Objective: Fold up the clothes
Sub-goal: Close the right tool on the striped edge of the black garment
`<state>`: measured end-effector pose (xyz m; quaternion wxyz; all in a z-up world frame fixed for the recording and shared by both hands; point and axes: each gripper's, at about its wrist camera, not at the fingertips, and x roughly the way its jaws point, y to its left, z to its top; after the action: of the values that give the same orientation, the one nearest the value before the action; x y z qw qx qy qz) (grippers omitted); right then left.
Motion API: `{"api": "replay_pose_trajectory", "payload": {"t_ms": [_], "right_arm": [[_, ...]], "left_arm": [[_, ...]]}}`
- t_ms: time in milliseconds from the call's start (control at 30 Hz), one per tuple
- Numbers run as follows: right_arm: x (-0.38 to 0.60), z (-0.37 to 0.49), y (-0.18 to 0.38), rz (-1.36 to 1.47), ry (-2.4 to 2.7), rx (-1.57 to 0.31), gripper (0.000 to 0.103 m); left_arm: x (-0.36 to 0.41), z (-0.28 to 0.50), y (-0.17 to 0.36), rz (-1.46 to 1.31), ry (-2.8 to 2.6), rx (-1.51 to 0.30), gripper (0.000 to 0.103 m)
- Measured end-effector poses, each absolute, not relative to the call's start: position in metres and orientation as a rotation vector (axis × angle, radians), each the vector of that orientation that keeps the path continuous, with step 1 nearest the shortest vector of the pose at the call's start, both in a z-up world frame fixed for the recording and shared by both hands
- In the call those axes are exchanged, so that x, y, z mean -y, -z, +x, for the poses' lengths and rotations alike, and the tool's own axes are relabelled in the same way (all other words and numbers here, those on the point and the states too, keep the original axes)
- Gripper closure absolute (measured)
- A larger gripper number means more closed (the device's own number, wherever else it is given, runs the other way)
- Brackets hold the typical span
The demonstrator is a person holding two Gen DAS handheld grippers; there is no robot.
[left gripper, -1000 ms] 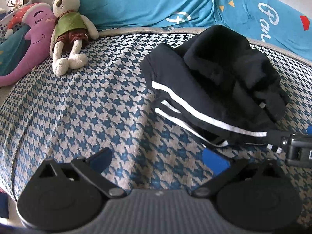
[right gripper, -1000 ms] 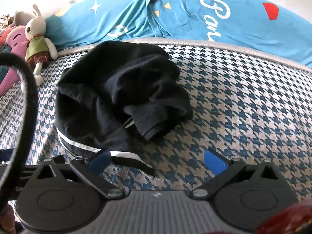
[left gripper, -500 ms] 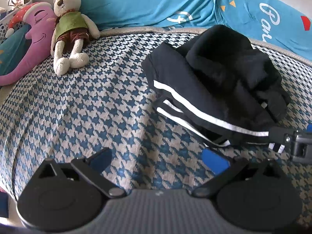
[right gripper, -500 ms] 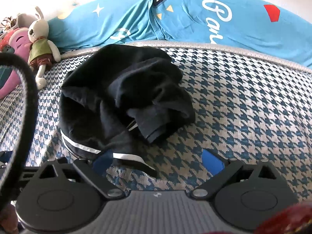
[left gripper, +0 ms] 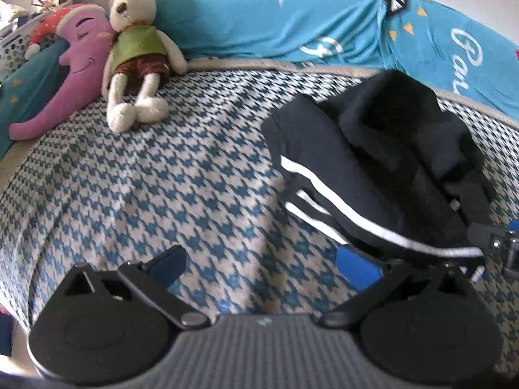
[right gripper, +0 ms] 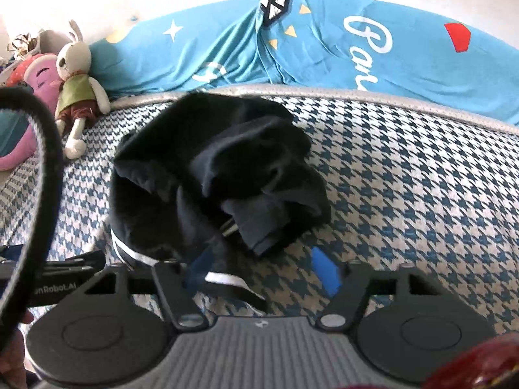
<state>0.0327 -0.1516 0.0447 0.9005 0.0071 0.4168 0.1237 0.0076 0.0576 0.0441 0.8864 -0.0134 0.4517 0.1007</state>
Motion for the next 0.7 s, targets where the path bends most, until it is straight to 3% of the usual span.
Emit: {"api": "replay_pose_trajectory", "payload": {"t_ms": [67,300,700], "right_arm": [[0.150,0.034,-0.046,0.040,-0.280,-0.850,0.051],[0.137,0.046,-0.047,0.081,-0.359,-0.824,0.051],[0.095,0.078,-0.044,0.043,-0.432,-0.766,0.038]], "left_arm": [[-0.060,0.010,-0.046,-0.029,-0.216,-0.933,0.000],[-0.070,0.021,-0.055,-0.047,-0.204,-0.916,0.000],[-0.085,0.054,-0.055,-0.053,-0.213,-0.915,0.000]]}}
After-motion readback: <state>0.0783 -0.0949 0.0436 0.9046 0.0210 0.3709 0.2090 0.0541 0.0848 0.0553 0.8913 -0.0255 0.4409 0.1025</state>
